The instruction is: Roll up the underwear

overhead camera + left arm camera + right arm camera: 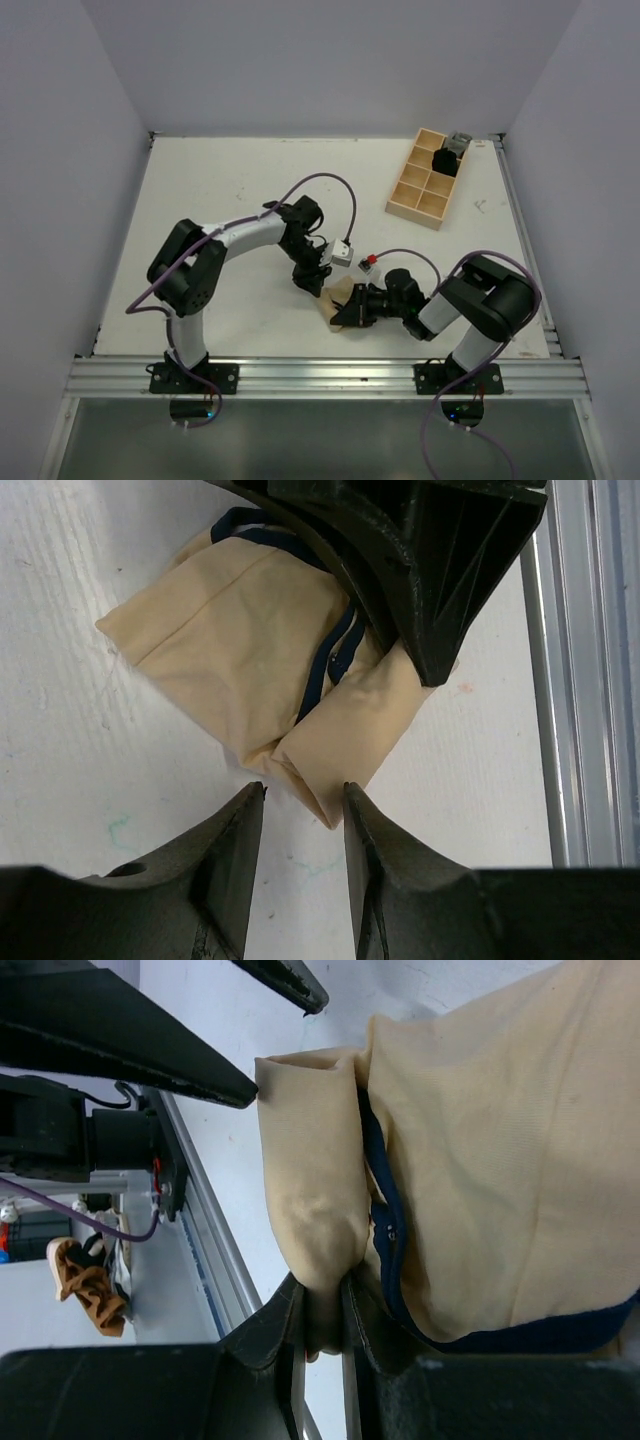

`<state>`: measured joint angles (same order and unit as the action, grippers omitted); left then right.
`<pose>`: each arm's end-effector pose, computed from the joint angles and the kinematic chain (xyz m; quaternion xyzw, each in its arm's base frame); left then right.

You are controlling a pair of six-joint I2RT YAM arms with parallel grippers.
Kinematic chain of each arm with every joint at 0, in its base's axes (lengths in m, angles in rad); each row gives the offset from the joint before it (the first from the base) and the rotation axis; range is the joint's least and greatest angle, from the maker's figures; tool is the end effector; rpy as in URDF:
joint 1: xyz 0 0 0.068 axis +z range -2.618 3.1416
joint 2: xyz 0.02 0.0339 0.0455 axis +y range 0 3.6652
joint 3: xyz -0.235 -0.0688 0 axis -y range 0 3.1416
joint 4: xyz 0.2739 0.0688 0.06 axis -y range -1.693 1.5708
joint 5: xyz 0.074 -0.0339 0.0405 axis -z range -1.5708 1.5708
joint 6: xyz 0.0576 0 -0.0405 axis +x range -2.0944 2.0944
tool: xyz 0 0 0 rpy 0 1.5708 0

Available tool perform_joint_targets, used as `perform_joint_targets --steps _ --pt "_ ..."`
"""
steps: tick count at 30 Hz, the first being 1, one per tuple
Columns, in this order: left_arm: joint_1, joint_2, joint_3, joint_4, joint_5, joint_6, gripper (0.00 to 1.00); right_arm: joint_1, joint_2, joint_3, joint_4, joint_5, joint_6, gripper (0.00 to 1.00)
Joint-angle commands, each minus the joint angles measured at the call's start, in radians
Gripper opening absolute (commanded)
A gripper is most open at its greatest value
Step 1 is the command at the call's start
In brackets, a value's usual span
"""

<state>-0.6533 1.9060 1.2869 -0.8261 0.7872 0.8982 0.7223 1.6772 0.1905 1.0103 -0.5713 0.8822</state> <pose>0.2687 -0.2570 0.1116 0.6626 0.6412 -0.3728 0.1043 0.1569 0.1798 0.0231 -0.0807 0.8285 0.5262 0.1740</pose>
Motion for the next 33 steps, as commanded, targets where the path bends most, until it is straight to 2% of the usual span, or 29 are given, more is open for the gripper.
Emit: perform_joint_targets --steps 1,5,6,9,11,13,14,16,18,19,22,24,25,27,29,33 --pt "-0.035 -0.082 -0.011 0.035 -0.083 -0.041 0.41 0.0 0.052 0.003 -0.092 -0.027 -0.029 0.04" --pt "-0.063 -0.153 -0.044 0.083 -0.216 -0.108 0.36 0.0 0.099 0.036 -0.098 -0.073 -0.048 0.04" --pt "-0.063 -0.169 -0.094 0.108 -0.25 -0.149 0.33 0.0 0.142 0.05 -0.107 -0.088 -0.054 0.03" --pt "-0.031 -0.246 -0.182 0.227 -0.266 -0.28 0.17 0.0 0.235 0.121 -0.116 -0.15 -0.069 0.02" --pt "0.039 -0.359 -0.308 0.396 -0.264 -0.428 0.13 0.0 0.263 0.162 -0.116 -0.16 -0.072 0.01" --pt "0.13 -0.497 -0.432 0.587 -0.266 -0.529 0.15 0.0 0.274 0.193 -0.136 -0.164 -0.087 0.01" --pt "0.158 -0.527 -0.445 0.617 -0.34 -0.618 0.17 0.0 0.273 0.208 -0.166 -0.165 -0.106 0.01" --pt "0.231 -0.538 -0.44 0.605 -0.353 -0.679 0.16 0.0 0.266 0.263 -0.277 -0.164 -0.167 0.01" --pt "0.289 -0.512 -0.397 0.553 -0.224 -0.68 0.17 0.0 0.265 0.344 -0.407 -0.177 -0.215 0.01" --pt "0.329 -0.484 -0.388 0.518 -0.203 -0.683 0.17 0.0 0.265 0.374 -0.452 -0.182 -0.259 0.0" --pt "0.359 -0.476 -0.362 0.476 -0.112 -0.665 0.07 0.0 0.254 0.444 -0.538 -0.194 -0.282 0.02" --pt "0.359 -0.501 -0.371 0.49 -0.132 -0.671 0.08 0.0 0.268 0.463 -0.549 -0.212 -0.275 0.02" --pt "0.359 -0.516 -0.37 0.464 -0.138 -0.657 0.2 -0.001 0.277 0.474 -0.535 -0.249 -0.253 0.03" --pt "0.359 -0.533 -0.385 0.435 -0.137 -0.618 0.27 -0.001 0.312 0.454 -0.434 -0.28 -0.215 0.04" --pt "0.359 -0.582 -0.422 0.423 -0.109 -0.595 0.31 -0.001 0.338 0.443 -0.371 -0.317 -0.152 0.05" --pt "0.359 -0.67 -0.518 0.458 0.05 -0.565 0.33 -0.001 0.36 0.411 -0.276 -0.312 -0.106 0.06"
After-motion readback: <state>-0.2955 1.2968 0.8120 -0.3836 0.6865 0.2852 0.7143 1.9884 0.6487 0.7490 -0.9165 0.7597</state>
